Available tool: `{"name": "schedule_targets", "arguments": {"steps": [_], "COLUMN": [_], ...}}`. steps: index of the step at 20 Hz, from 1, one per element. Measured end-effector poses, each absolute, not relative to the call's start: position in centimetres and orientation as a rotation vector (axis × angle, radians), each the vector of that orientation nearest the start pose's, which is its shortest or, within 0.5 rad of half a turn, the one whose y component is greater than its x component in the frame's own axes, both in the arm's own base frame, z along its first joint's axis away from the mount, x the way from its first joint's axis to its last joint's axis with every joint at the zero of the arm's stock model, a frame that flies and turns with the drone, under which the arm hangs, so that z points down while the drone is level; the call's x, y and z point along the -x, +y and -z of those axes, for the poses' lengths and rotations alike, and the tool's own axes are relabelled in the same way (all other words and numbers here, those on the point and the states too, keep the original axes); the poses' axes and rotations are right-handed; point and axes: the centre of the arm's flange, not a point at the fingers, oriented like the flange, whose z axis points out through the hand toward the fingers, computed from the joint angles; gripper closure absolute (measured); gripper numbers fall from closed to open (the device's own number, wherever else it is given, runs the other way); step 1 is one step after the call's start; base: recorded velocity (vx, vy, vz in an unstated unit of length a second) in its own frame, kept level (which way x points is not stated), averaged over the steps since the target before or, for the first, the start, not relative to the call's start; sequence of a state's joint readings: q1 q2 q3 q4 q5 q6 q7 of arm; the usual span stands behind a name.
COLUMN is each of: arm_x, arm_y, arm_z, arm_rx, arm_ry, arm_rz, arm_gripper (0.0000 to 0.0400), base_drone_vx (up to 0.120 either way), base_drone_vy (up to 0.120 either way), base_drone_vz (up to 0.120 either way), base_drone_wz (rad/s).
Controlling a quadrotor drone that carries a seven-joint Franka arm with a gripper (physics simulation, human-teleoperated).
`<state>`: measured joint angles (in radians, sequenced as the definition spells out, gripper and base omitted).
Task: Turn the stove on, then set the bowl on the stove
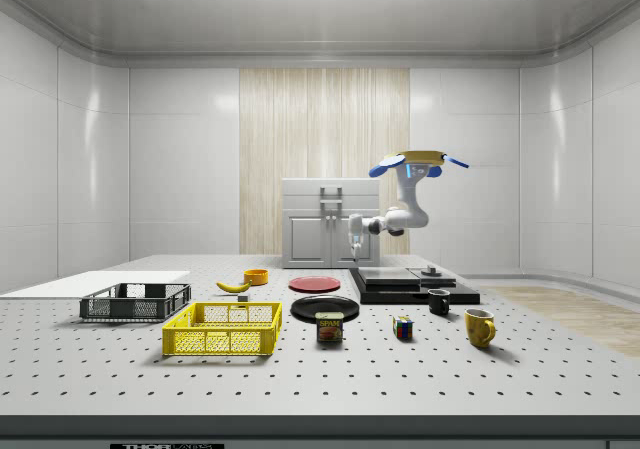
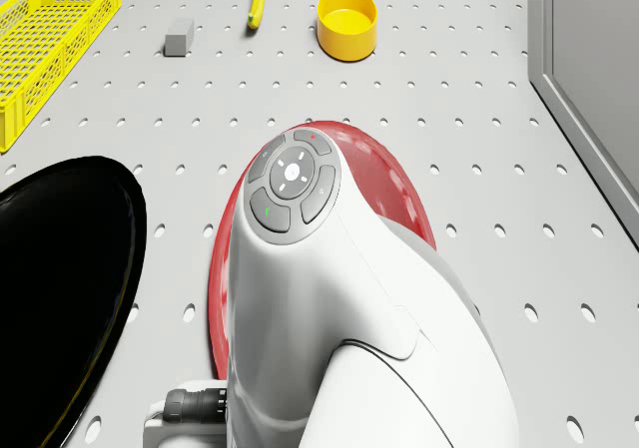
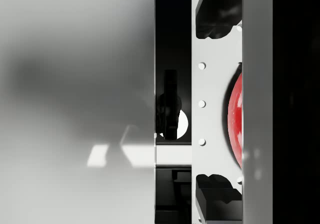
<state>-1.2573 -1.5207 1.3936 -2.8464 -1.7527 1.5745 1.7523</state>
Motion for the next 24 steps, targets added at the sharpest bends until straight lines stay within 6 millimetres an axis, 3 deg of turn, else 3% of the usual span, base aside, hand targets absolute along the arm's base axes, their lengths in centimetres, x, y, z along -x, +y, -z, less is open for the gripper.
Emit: {"name": "schedule_targets", "arguments": {"steps": [24], "arm_x": [-31.48], "arm_y": [-1.80], "arm_z": [-48.67], "arm_rx": [-0.001], "arm_ry": [-0.002], "arm_rz": [-0.786], "arm_gripper": [0.0000], "base_drone_vx": [0.120], "base_drone_vy": [0.000], "base_drone_vz": [0.000], "base_drone_wz": [0.000]}}
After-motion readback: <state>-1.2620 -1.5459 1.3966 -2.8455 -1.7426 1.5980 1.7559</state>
